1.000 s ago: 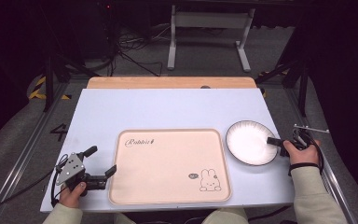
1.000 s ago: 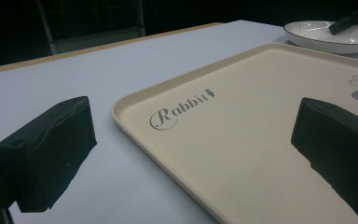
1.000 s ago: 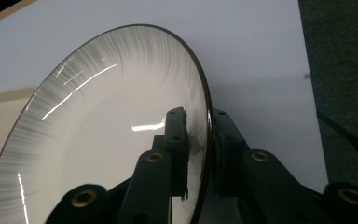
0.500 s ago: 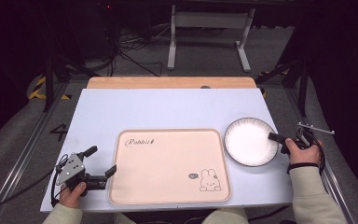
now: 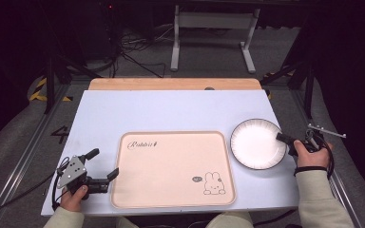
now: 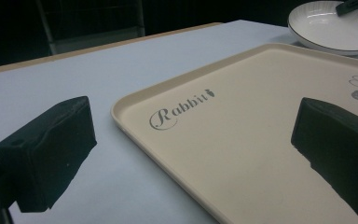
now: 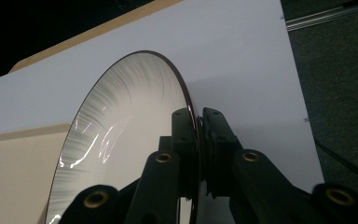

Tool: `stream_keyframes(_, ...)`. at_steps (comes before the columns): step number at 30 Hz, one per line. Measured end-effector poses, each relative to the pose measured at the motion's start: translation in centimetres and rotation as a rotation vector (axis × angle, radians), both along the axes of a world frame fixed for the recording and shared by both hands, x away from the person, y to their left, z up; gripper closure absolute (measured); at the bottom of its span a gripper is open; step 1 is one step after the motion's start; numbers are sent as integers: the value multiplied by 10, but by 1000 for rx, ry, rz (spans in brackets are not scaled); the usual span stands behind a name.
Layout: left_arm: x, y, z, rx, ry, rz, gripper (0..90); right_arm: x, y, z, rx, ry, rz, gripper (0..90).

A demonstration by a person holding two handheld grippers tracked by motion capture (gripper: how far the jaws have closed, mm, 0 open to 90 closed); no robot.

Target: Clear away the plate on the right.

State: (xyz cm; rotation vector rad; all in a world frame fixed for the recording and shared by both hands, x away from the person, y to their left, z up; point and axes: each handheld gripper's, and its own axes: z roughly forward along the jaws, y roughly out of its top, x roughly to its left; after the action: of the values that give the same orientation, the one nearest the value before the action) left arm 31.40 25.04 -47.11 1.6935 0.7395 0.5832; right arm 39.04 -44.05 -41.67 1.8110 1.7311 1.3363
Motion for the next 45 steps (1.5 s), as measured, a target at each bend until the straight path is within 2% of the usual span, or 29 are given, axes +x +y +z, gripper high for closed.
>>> stream_keyframes(4,0,0,0,-1,0,0,3,-3,1,7,-3,-28,-4,847)
stream_keyframes(5,0,0,0,-1,1,0,2,-6,0,12,10,-42,-3,848)
stream_keyframes(8,0,0,0,3,4,-2,2,-8,0,15,21,-49,-2,848)
stream_keyframes(14,0,0,0,1,6,-2,2,-13,6,25,8,-59,11,847)
stream_keyframes(19,0,1,0,2,8,-3,2,-16,11,32,25,-71,30,847)
stream_keyframes(36,1,1,0,2,8,-3,2,-16,35,42,47,-64,113,846)
stream_keyframes(45,1,1,0,-1,7,-6,2,-11,60,48,56,-40,183,845)
